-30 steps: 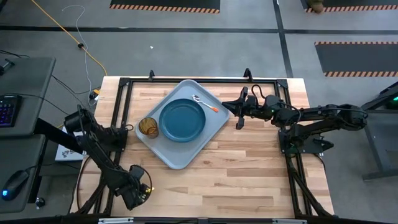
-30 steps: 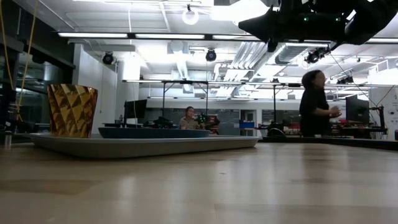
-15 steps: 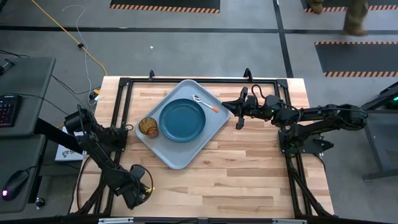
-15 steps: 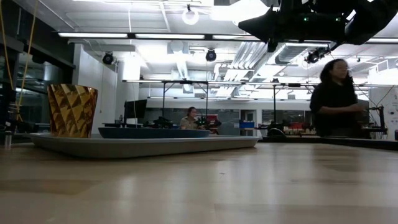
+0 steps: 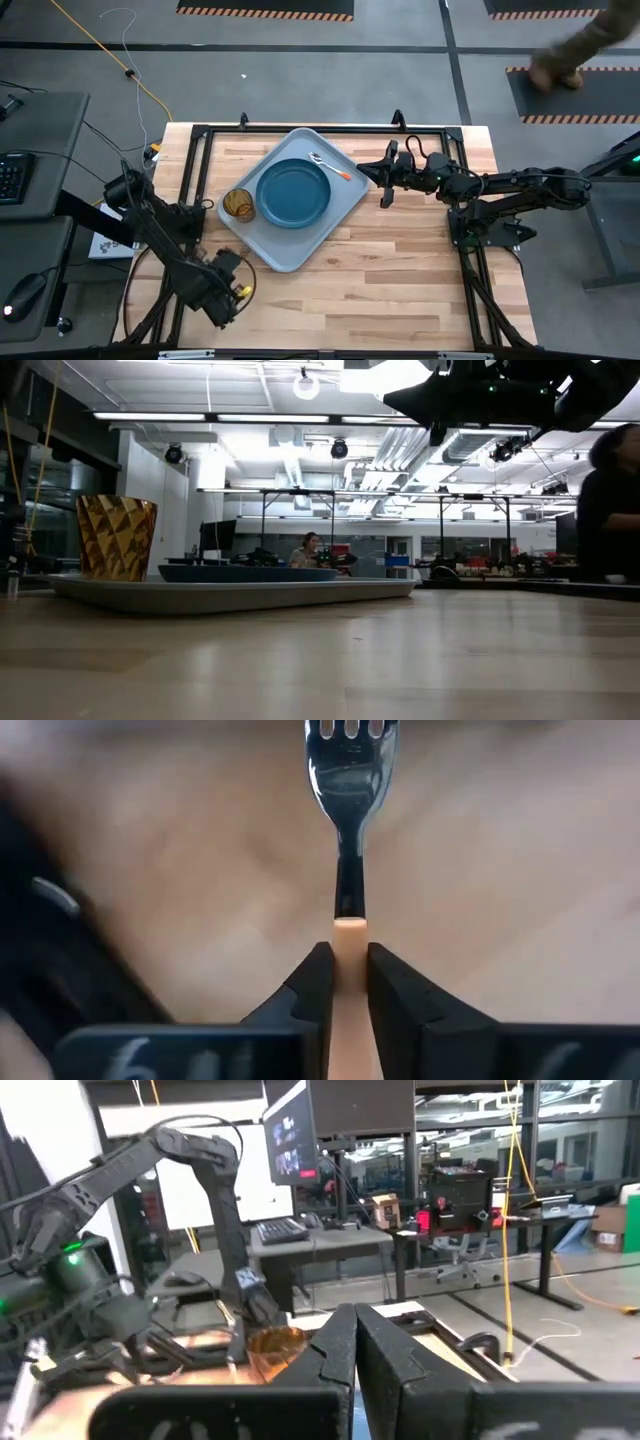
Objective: Pick and place plate/cup/fork/spoon on tray
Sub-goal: Put the fork on the tray
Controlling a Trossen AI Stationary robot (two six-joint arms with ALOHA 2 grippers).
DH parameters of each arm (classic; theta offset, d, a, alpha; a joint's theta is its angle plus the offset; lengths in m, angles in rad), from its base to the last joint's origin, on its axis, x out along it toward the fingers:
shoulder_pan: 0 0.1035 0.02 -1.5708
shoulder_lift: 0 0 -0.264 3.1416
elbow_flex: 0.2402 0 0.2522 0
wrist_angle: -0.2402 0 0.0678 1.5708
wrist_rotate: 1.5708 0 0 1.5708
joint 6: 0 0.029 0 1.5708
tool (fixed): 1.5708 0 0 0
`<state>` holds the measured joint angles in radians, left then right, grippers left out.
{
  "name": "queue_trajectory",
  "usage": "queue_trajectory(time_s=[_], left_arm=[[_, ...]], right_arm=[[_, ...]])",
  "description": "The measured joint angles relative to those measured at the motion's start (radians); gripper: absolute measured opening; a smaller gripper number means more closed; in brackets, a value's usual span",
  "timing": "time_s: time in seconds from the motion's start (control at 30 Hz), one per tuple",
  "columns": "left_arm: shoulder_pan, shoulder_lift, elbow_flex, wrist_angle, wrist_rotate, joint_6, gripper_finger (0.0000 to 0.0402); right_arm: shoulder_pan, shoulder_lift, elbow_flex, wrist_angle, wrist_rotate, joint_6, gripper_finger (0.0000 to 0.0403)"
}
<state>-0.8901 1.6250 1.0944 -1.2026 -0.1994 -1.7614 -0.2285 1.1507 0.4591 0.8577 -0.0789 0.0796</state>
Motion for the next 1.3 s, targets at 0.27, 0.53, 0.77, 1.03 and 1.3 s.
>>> queue_trajectory(time_s=[0.27,0.53,0.77,1.03,1.3], left_arm=[[0.195,-0.009,0.222,-0.193,-0.509,0.386,0.0031],[0.503,-0.019,0.232,-0.058,-0.922,0.777,0.0031],[0.637,-0.034,0.165,0.245,-1.119,0.916,0.0031],[0.655,-0.036,-0.004,0.764,-1.091,1.250,0.0031],[0.670,-0.103,-0.196,1.331,-0.941,1.597,0.0031]], right_arm=[[0.002,0.000,0.001,0.048,-0.029,0.099,0.0013],[0.089,0.080,0.052,0.067,-0.012,0.030,0.0130],[0.162,0.229,0.214,-0.034,0.176,-0.149,0.0213],[0.192,0.356,0.370,-0.114,0.280,-0.270,0.0219],[0.197,0.366,0.379,-0.110,0.312,-0.296,0.0203]])
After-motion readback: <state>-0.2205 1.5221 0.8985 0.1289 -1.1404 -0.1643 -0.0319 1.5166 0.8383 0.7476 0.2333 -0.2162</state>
